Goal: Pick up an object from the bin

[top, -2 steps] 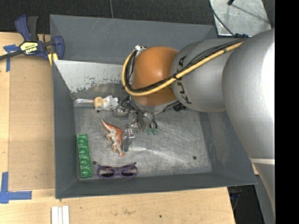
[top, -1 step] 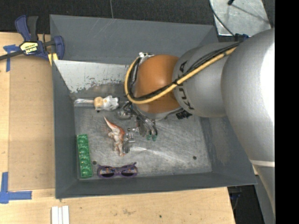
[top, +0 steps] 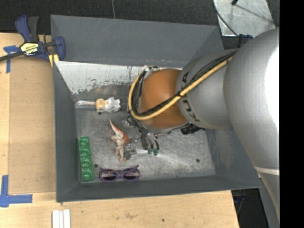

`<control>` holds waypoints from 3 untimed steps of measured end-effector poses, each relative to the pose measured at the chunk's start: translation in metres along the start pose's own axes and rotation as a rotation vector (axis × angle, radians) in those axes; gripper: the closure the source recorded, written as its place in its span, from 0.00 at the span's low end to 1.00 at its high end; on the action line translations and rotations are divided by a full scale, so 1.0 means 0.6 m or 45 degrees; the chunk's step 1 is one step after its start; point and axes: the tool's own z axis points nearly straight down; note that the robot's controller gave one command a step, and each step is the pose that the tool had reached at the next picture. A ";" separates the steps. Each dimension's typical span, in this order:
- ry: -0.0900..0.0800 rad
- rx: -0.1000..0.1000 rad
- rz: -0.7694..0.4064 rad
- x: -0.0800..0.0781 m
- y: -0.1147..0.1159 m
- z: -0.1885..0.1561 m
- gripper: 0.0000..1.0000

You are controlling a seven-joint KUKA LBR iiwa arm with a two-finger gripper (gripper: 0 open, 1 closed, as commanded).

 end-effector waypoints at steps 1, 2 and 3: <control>0.054 0.029 0.120 -0.001 0.057 0.004 1.00; 0.054 0.029 0.121 -0.001 0.057 0.004 1.00; 0.051 0.011 0.137 -0.038 0.023 -0.240 1.00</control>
Offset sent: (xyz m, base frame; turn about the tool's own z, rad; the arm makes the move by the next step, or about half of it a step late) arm 0.0000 0.0000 0.0000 0.0000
